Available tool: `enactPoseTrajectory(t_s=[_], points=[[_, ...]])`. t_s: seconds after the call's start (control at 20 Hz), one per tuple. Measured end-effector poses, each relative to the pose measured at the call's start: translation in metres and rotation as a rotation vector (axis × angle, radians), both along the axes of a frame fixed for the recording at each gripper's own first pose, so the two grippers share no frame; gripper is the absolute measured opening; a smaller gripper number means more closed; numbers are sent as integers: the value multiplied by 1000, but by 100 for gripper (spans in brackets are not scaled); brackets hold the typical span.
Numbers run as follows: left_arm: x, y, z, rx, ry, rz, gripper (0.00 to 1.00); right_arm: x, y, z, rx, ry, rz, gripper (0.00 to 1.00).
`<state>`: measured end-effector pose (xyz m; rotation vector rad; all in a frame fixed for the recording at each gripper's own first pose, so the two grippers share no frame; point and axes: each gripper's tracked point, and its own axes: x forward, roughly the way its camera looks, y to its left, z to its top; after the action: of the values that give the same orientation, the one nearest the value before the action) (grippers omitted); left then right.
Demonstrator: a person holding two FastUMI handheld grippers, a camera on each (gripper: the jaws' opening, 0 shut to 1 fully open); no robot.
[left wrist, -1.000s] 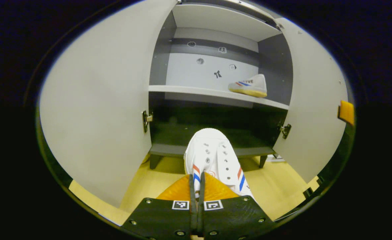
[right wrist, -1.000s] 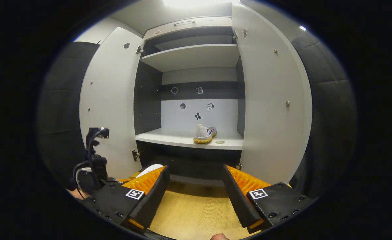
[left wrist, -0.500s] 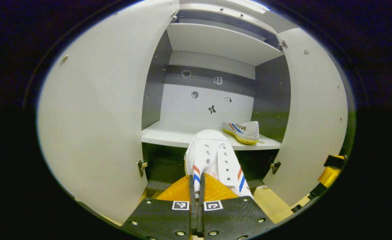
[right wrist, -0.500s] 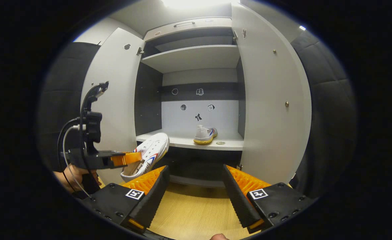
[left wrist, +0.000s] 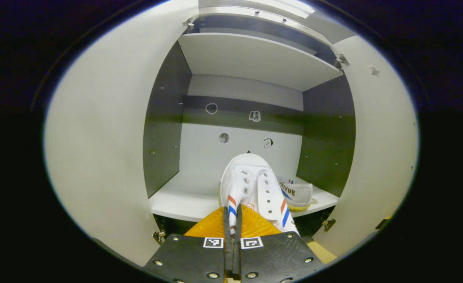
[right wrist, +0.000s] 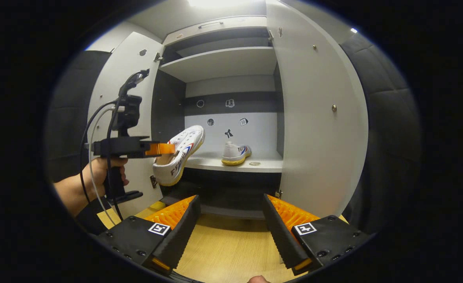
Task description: Grab one shoe with the right hand and put it into the shoe cabinet, grab the other shoe with the left hand and put it into the shoe cabinet; then close the right door with the right hand and the left door with the left hand.
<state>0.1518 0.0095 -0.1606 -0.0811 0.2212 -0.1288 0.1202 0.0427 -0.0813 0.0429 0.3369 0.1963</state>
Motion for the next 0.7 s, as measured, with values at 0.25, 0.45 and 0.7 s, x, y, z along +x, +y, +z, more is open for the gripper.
enactPoseTrajectory(t_s=[0.25, 0.45, 0.7], points=[[-1, 1, 1, 15, -39, 19, 2, -2, 2, -19, 10, 20, 1, 98], [-1, 1, -2, 38, -19, 25, 1, 1, -1, -29, 11, 39, -7, 98], [-4, 1, 0, 51, 47, 45, 1, 2, -4, -34, 1, 48, -13, 98]])
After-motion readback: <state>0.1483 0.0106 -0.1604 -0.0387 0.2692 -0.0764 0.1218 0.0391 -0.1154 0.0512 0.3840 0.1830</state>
